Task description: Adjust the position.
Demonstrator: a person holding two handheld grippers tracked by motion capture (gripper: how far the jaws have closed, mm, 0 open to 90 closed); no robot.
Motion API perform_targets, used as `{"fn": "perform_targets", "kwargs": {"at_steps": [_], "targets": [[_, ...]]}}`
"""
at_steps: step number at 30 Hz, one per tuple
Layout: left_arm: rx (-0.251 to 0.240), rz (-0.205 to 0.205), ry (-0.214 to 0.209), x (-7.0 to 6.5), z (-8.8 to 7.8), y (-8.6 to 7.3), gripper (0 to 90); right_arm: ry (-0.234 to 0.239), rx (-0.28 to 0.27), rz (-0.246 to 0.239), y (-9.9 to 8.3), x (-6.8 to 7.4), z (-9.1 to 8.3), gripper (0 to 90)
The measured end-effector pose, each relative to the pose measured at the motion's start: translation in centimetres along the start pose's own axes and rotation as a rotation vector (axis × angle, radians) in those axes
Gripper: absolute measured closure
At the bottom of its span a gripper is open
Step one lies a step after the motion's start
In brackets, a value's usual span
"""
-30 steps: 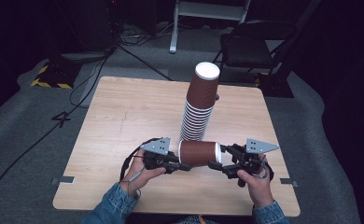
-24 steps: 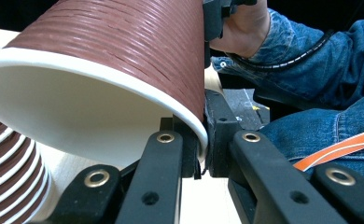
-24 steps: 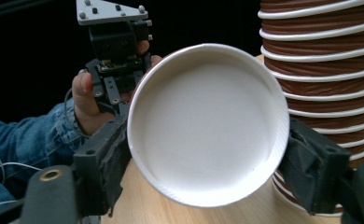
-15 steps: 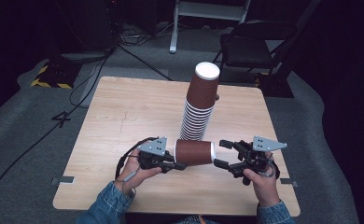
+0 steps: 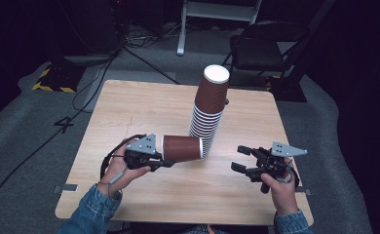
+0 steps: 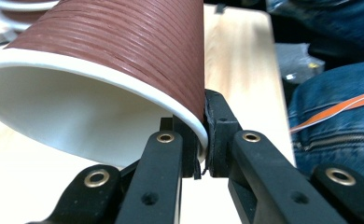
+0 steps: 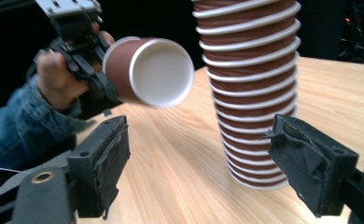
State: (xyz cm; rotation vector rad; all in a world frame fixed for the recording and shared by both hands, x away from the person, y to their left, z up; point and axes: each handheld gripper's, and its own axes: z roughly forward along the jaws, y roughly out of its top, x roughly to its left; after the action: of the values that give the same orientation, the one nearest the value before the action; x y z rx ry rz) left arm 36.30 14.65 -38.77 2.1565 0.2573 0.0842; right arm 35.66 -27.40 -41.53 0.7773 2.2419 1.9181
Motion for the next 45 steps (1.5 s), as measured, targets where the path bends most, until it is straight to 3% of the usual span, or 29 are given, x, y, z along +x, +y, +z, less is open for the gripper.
{"fn": "perform_targets", "kwargs": {"at_steps": [4, 11, 16, 26, 35, 45], "targets": [[0.059, -0.008, 0.034, 0.8, -1.1, 0.1, 84.7, -0.032, 0.02, 0.011, -0.3, -0.4, -0.3, 23.4], [0.225, -0.058, 0.115, 2.4, -2.0, 0.2, 84.6, -0.08, 0.05, 0.044, -1.2, -1.5, -0.6, 23.6], [0.281, -0.091, 0.145, 3.5, -2.5, 0.2, 84.6, -0.087, 0.051, 0.059, -1.6, -1.8, -0.7, 23.6], [0.392, -0.174, 0.185, 5.1, -2.9, -0.2, 84.6, -0.084, 0.055, 0.06, -1.5, -1.8, -0.7, 23.6], [0.55, -0.242, 0.22, 6.5, -3.1, -0.2, 84.5, -0.079, 0.056, 0.059, -1.3, -1.8, -0.6, 23.6], [0.704, -0.279, 0.238, 7.3, -2.9, 0.6, 84.5, -0.072, 0.058, 0.061, -1.5, -1.8, -0.5, 23.6]]}}
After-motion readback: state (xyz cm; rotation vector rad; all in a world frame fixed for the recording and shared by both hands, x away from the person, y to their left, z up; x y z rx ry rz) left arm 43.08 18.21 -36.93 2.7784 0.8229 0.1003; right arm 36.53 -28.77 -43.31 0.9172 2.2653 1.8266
